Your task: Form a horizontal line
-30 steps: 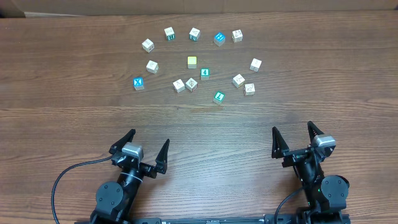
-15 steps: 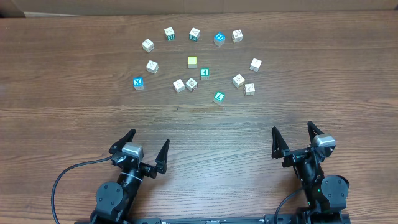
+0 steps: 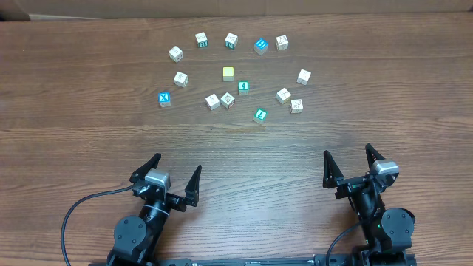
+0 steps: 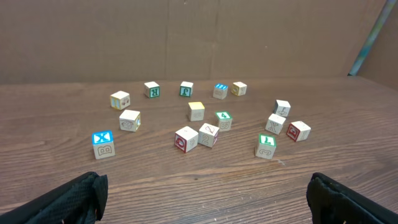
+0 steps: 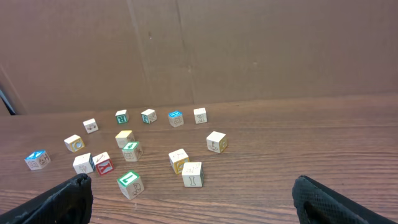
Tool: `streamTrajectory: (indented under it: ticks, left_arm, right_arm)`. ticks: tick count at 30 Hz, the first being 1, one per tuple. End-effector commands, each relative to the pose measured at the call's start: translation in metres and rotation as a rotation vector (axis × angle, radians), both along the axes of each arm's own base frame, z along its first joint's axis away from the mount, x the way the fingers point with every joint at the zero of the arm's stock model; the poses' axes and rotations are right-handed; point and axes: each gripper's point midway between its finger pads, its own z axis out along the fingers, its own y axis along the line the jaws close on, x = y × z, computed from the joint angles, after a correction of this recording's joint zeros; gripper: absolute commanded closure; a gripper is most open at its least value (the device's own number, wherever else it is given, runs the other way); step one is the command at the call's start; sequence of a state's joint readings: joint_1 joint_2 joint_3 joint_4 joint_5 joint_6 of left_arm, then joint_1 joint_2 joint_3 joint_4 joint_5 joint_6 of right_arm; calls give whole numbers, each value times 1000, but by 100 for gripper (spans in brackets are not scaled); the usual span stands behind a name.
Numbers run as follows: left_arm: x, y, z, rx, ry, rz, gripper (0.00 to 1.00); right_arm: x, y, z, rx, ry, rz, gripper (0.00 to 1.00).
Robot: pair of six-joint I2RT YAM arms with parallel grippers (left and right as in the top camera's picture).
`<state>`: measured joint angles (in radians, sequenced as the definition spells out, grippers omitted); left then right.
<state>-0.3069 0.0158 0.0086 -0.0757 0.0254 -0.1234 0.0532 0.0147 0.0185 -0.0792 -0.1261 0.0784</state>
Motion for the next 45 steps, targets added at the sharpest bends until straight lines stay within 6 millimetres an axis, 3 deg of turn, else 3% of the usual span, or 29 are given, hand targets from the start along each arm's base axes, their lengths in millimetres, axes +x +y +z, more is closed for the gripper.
streamTrajectory:
  ticks: [1, 11, 17, 34, 40, 45]
  left_arm:
    - [0, 1, 1, -6, -8, 6, 1]
    - [0, 0, 9, -16, -37, -4, 0]
    - [-6, -5, 29, -24, -55, -41, 0]
    - [-40, 4, 148, -60, -140, -48, 0]
    - [-37, -6, 182, -42, -71, -98, 0]
    - [-21, -21, 208, -12, 52, -153, 0]
  right_arm:
    - [0, 0, -1, 3, -6, 0, 0]
    - [0, 0, -1, 3, -6, 0, 0]
    - [0, 0, -1, 3, -6, 0, 0]
    - [0, 0, -1, 3, -6, 0, 0]
    - [0, 0, -1, 3, -6, 0, 0]
    - [0, 0, -1, 3, -6, 0, 0]
